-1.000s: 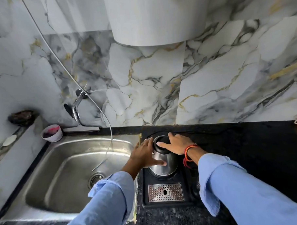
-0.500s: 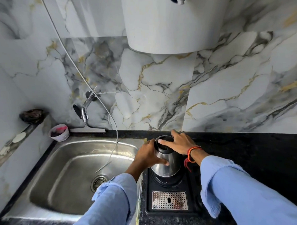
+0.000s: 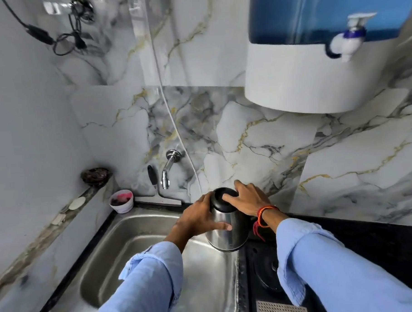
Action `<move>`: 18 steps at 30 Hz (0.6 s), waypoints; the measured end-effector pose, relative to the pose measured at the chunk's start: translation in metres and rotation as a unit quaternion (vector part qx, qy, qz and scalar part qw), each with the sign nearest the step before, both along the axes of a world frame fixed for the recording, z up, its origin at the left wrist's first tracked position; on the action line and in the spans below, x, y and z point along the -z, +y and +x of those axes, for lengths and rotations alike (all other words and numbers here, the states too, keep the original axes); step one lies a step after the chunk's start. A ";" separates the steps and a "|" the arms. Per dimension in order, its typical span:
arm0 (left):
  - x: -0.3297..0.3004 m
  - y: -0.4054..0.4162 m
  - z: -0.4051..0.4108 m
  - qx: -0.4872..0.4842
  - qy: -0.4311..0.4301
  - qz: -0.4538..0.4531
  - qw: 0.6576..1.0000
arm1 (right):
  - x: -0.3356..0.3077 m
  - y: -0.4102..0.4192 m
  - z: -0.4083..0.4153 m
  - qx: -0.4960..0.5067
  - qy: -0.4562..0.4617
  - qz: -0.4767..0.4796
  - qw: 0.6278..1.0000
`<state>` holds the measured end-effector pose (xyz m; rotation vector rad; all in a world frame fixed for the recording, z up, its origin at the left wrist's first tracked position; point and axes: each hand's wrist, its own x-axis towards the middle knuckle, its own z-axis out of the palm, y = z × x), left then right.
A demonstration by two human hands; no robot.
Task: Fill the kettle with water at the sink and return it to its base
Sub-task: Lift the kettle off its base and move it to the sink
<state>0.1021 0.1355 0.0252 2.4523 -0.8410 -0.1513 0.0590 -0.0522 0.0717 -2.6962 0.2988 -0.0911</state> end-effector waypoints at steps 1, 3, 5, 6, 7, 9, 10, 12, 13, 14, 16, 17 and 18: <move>0.000 0.015 0.009 0.005 0.005 -0.015 1.000 | 0.000 0.015 0.009 0.003 -0.003 0.004 1.000; 0.003 0.045 0.028 0.013 0.022 -0.036 0.999 | 0.000 0.045 0.025 0.008 -0.007 0.024 1.000; 0.007 0.073 0.047 0.014 0.035 -0.049 0.998 | 0.003 0.069 0.037 -0.003 -0.015 0.021 1.000; 0.007 0.085 0.055 0.014 0.039 -0.053 0.998 | 0.006 0.078 0.043 -0.012 -0.019 0.007 1.000; 0.008 0.096 0.063 0.017 0.045 -0.057 0.997 | 0.011 0.085 0.050 -0.019 -0.030 -0.020 0.999; 0.011 0.122 0.079 0.031 0.057 -0.065 0.996 | 0.021 0.103 0.062 -0.017 -0.070 -0.060 0.996; 0.014 0.133 0.085 0.037 0.061 -0.067 0.995 | 0.025 0.112 0.065 -0.008 -0.079 -0.066 0.995; 0.019 0.154 0.098 0.042 0.070 -0.057 0.995 | 0.033 0.134 0.076 -0.002 -0.075 -0.080 0.994; 0.022 0.162 0.104 0.044 0.075 -0.047 0.995 | 0.038 0.143 0.081 -0.001 -0.077 -0.088 0.993; 0.026 0.169 0.109 0.047 0.077 -0.037 0.995 | 0.043 0.150 0.085 -0.001 -0.080 -0.096 0.992; 0.035 0.180 0.122 0.051 0.094 -0.025 0.994 | 0.053 0.162 0.096 0.001 -0.089 -0.110 0.990; 0.038 0.185 0.127 0.051 0.107 -0.020 0.993 | 0.058 0.166 0.101 0.003 -0.089 -0.116 0.989; 0.041 0.189 0.134 0.048 0.119 -0.018 0.992 | 0.063 0.171 0.107 0.005 -0.084 -0.117 0.990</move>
